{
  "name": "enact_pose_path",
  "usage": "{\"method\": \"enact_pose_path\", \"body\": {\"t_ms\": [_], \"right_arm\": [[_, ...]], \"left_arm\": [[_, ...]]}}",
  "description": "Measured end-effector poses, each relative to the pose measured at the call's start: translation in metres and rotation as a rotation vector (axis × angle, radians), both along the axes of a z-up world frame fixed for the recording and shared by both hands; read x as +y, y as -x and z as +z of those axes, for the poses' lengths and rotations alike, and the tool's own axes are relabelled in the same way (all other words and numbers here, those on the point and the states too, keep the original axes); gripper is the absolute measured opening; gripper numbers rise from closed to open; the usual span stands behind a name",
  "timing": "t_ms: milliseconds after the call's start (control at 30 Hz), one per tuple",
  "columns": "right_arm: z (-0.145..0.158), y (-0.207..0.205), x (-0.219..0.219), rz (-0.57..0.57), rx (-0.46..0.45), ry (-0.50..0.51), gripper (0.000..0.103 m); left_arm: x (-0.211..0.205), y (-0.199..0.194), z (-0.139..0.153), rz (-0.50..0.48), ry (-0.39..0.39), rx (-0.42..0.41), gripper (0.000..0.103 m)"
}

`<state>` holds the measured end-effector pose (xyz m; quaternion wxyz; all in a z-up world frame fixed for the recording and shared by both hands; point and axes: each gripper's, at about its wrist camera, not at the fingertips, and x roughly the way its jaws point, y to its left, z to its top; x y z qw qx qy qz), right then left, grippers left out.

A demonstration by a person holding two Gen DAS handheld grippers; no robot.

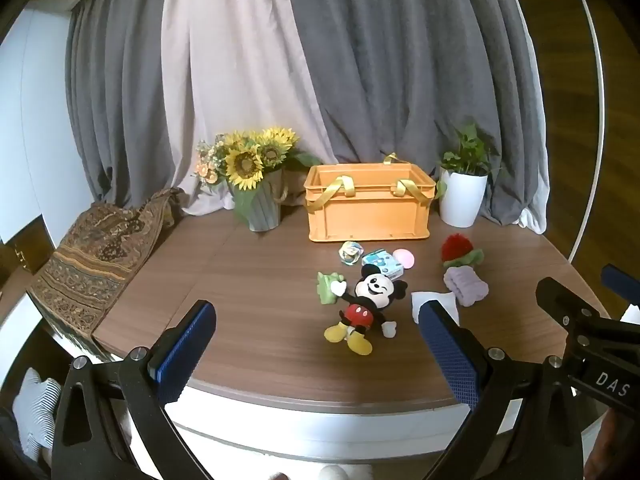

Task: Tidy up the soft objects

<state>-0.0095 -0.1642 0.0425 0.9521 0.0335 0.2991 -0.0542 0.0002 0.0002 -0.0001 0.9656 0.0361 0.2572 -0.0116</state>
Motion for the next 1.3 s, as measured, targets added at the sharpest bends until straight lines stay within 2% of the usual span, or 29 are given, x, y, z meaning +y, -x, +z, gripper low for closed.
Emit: {"method": "enact_pose_path", "body": {"t_ms": [333,533,1300], "right_arm": [[0.001,0.000,0.001,-0.003,0.002,-0.008,0.103],[0.003,0.000,0.002,-0.005,0.003,-0.009,0.103],[0.000,0.000,-0.001,-0.005,0.001,-0.016,0.103]], "left_arm": [[0.003,-0.004,0.006,-0.016,0.009,-0.012,0.103],[-0.010,-0.006,0.007,-0.025,-0.017,-0.024,0.103],[-0.013,-0.005,0.008,-0.040,-0.016,-0.019,0.103]]}}
